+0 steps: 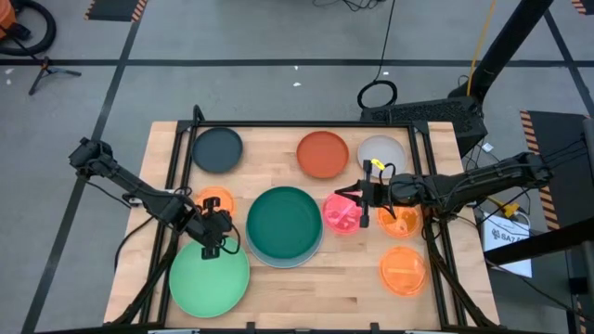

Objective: Stack plastic plates
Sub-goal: Stack the light green plate on top of the green plate

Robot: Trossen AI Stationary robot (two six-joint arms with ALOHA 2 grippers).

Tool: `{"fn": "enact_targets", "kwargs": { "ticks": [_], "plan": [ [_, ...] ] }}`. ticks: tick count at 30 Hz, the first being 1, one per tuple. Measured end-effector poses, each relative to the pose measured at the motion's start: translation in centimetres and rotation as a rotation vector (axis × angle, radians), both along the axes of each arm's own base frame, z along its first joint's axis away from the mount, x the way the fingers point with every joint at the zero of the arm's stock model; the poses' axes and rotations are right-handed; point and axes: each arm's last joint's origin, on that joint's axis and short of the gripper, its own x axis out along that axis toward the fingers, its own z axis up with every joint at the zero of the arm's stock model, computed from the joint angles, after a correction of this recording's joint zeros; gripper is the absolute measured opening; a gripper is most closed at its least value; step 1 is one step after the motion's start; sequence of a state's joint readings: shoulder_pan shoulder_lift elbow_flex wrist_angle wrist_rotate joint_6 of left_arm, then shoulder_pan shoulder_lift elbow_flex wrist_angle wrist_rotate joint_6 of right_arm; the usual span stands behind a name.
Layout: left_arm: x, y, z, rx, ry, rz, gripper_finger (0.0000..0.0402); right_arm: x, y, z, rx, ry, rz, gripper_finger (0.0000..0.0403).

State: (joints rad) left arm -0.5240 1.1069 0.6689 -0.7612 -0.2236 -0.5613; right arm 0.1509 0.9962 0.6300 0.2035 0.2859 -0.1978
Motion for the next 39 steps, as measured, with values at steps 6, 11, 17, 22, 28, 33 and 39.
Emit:
{"fn": "enact_targets", "kwargs": {
  "ticks": [6, 11, 17, 22, 28, 33, 39],
  "plan": [
    [-0.1, 0.0, -0.3, 0.005, -0.002, 0.002, 0.0153, 0.0, 0.0, 0.0, 0.000, 0.000, 0.000, 0.0002],
    [-0.4, 0.2, -0.9, 0.006, 0.027, -0.006, 0.0153, 0.0, 0.0, 0.0, 0.002, 0.000, -0.001, 0.0002],
    [-0.3, 0.1, -1.0, 0.006, 0.032, -0.008, 0.0152, 0.0, 0.0, 0.0, 0.002, 0.000, -0.001, 0.0002],
    [0.0, -0.1, -1.5, 0.019, 0.053, -0.013, 0.0152, 0.0, 0.0, -0.1, 0.001, 0.007, -0.001, 0.0002],
    [0.4, -0.7, -2.3, 0.033, 0.079, -0.029, 0.0152, 0.0, 0.0, -0.1, 0.001, 0.008, 0.000, 0.0002],
    [0.9, -1.3, -3.2, 0.022, 0.103, -0.048, 0.0152, 0.0, 0.0, -0.1, 0.001, 0.011, 0.000, 0.0002],
    [1.2, -1.5, -4.1, 0.036, 0.149, -0.054, 0.0152, 0.0, 0.0, -0.1, 0.001, 0.013, 0.000, 0.0002]
  ]
}}
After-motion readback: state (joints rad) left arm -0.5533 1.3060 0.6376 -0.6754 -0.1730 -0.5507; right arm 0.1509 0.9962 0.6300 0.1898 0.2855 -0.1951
